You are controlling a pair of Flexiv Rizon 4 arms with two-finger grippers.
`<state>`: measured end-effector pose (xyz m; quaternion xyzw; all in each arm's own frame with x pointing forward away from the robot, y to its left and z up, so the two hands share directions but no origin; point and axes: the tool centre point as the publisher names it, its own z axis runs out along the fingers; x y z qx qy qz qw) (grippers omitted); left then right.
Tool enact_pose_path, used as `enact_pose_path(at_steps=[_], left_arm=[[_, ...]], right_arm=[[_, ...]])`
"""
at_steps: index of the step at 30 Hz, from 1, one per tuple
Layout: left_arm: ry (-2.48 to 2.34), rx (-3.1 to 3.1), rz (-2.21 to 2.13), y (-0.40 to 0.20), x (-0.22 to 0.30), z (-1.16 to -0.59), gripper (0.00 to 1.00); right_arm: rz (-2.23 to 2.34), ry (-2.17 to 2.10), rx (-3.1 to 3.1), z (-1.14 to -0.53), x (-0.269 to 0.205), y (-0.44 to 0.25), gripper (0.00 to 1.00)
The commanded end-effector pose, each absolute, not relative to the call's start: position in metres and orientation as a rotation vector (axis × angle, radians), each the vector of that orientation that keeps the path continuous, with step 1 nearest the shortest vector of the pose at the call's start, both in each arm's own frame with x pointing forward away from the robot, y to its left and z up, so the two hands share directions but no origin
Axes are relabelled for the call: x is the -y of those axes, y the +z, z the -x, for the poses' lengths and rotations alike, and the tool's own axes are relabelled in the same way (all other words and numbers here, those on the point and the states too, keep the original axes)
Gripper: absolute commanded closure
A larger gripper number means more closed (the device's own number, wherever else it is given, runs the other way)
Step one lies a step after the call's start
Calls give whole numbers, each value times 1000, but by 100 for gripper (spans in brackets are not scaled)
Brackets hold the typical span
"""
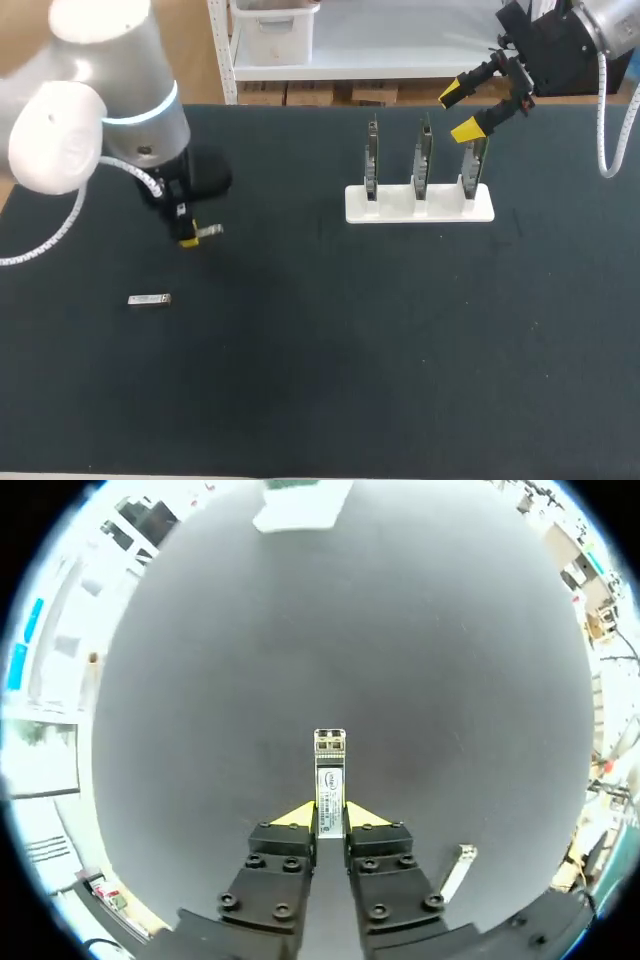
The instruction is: Pick up the optical module with the left hand, and insert it into the network port with the right hand.
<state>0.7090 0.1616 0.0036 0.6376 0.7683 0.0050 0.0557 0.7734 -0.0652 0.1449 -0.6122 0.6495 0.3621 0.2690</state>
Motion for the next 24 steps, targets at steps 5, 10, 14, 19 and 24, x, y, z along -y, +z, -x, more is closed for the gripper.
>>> enact_pose_path(at_steps=[5, 10, 14, 19, 24], left_arm=[[-51, -2171, -1756, 50, -145, -733, 100], [-161, -2071, -1638, 81, -116, -761, 100], [-271, -1979, -1552, 105, -90, -778, 100], [-378, -1852, -1478, 136, -57, -795, 100], [-460, -1765, -1434, 159, -25, -810, 100]], right_arm=[[1650, 974, -1752, -773, 65, 145, 0], [1650, 974, -1752, -773, 65, 145, 0], [1650, 974, -1752, -773, 65, 145, 0], [1650, 974, -1752, -773, 65, 145, 0], [1650, 974, -1752, -773, 65, 145, 0]])
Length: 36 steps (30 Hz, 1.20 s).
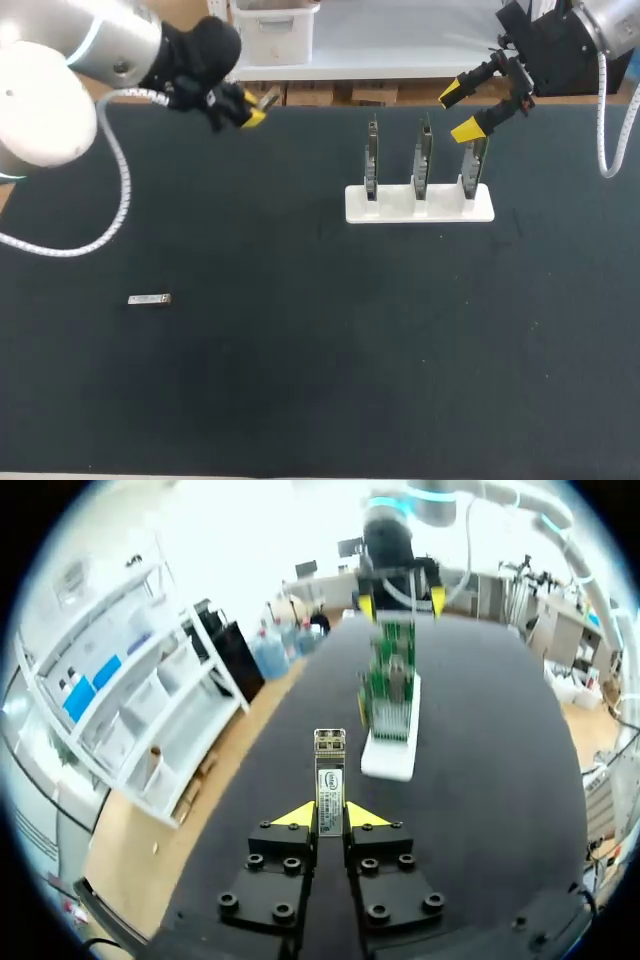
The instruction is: Pick up the optical module with the left hand, and insert it into the network port with the right hand.
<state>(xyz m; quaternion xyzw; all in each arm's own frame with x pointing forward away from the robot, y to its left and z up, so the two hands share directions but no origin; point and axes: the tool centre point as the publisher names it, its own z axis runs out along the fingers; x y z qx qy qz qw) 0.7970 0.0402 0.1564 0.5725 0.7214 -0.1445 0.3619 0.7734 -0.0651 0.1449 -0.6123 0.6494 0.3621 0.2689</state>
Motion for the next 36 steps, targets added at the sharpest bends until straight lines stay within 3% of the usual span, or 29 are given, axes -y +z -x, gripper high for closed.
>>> enact_pose_path(at_steps=[1, 17, 36], left_arm=[[-484, -1741, -1423, 164, -17, -813, 100], [-761, -1466, -1332, 210, 74, -816, 100], [-1002, -1251, -1366, 215, 151, -794, 100]], right_arm=[[1650, 974, -1752, -773, 65, 145, 0], [1650, 974, -1752, -773, 65, 145, 0], [1650, 974, -1752, -773, 65, 145, 0]])
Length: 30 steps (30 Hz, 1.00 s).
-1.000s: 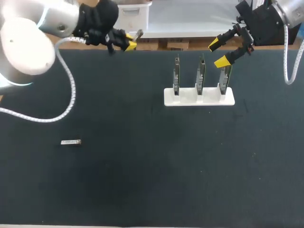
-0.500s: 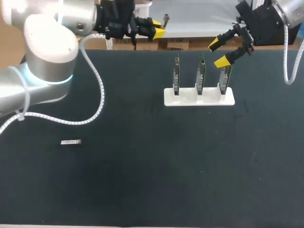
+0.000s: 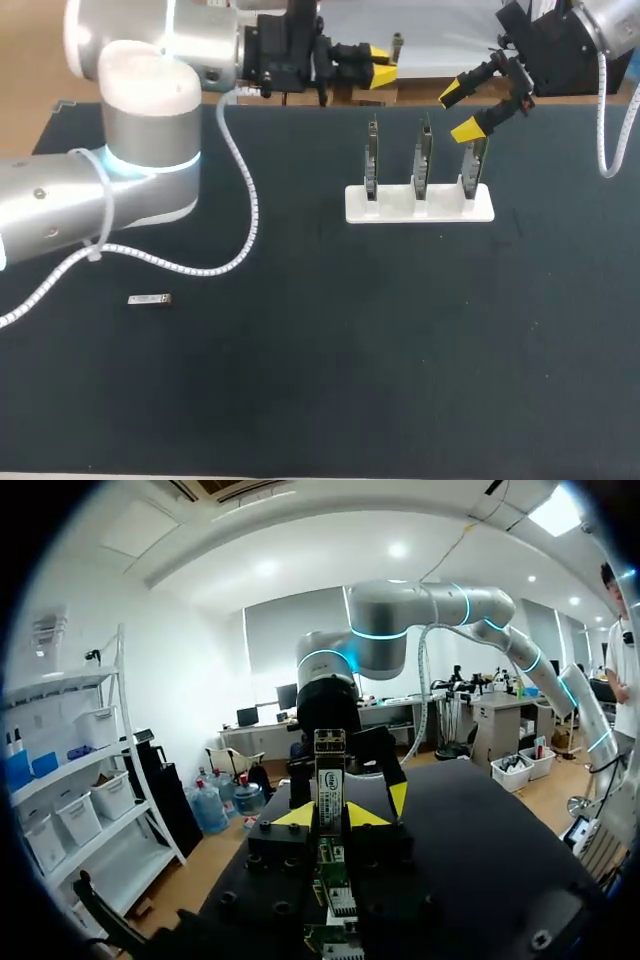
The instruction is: Pick up the optical module with the left hand, and insert it into the network port with the right hand.
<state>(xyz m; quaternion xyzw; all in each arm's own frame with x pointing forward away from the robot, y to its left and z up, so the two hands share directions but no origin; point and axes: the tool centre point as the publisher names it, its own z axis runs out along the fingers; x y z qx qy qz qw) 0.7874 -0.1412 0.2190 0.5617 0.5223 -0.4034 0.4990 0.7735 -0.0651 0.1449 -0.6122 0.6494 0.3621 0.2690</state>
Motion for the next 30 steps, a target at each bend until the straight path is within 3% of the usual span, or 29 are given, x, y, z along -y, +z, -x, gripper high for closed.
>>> enact_pose_path(at_steps=[1, 30], left_arm=[[-1012, -1248, -1364, 215, 153, -793, 100], [-1177, -1197, -1311, 186, 198, -787, 100]], right_arm=[[1650, 974, -1752, -773, 65, 145, 0], [1650, 974, -1752, -773, 65, 145, 0]])
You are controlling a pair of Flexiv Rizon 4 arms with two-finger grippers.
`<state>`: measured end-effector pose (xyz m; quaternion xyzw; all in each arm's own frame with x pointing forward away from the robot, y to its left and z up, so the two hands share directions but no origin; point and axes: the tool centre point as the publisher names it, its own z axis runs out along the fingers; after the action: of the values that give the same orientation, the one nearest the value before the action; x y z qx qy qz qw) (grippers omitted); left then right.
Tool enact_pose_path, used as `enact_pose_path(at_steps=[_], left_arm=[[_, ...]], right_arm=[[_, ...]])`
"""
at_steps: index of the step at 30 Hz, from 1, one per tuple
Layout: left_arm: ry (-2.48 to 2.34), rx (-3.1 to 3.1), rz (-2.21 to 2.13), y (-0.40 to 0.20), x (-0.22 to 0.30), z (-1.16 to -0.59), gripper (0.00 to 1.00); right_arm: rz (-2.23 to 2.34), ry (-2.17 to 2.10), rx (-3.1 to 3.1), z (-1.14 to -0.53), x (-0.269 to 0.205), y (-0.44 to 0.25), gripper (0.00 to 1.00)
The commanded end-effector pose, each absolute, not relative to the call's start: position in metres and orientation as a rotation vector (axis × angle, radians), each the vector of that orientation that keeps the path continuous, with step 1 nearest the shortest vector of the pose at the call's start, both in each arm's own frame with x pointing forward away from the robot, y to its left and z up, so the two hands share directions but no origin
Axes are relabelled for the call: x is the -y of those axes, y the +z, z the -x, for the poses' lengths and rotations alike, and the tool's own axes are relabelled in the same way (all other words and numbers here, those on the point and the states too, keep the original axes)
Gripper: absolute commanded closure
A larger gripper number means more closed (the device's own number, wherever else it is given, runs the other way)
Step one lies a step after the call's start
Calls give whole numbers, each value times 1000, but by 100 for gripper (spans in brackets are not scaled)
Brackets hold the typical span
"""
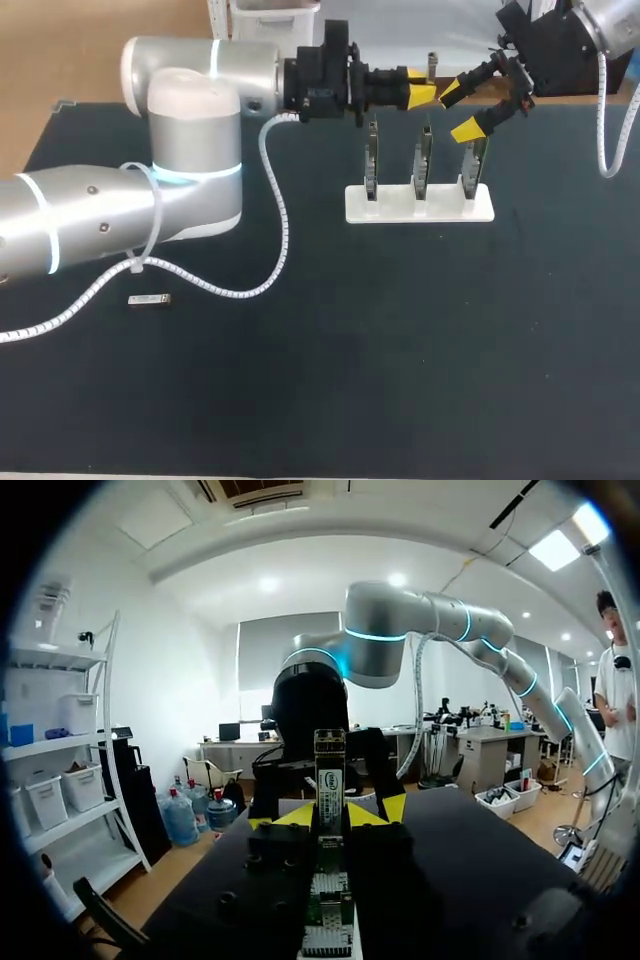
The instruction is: Pick up the optical module with the left hand, and insert it into the network port with the right hand.
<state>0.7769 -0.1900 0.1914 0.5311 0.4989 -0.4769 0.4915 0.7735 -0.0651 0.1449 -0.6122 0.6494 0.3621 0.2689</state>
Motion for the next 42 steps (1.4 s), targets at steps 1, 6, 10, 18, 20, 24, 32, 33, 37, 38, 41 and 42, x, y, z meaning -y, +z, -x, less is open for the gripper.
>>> enact_pose_path(at_steps=[1, 6, 10, 18, 20, 24, 32, 33, 37, 38, 41, 42], left_arm=[[-1176, -1197, -1314, 186, 199, -786, 100], [-1176, -1203, -1323, 182, 202, -786, 100], [-1178, -1209, -1325, 180, 202, -786, 100], [-1177, -1231, -1318, 175, 196, -784, 100], [-1178, -1236, -1316, 174, 194, -784, 100], [-1180, -1247, -1312, 173, 193, -782, 100], [-1196, -1275, -1311, 169, 191, -781, 100], [-1197, -1278, -1311, 168, 191, -781, 100], [-1198, -1290, -1313, 167, 191, -781, 100], [-1198, -1292, -1313, 167, 191, -781, 100], [-1204, -1296, -1307, 167, 191, -780, 100], [-1207, -1298, -1305, 166, 191, -780, 100]], right_arm=[[1650, 974, -1752, -773, 65, 145, 0], [1650, 974, -1752, -773, 65, 145, 0], [1650, 974, -1752, -773, 65, 145, 0], [1650, 974, -1752, -773, 65, 145, 0], [1650, 974, -1752, -773, 65, 145, 0], [1650, 974, -1752, -773, 65, 145, 0], [1650, 974, -1752, -773, 65, 145, 0], [1650, 974, -1752, -773, 65, 145, 0], [1650, 974, -1752, -773, 65, 145, 0], [1650, 974, -1752, -773, 65, 145, 0], [1650, 974, -1752, -773, 65, 145, 0], [1650, 974, -1752, -773, 65, 145, 0]])
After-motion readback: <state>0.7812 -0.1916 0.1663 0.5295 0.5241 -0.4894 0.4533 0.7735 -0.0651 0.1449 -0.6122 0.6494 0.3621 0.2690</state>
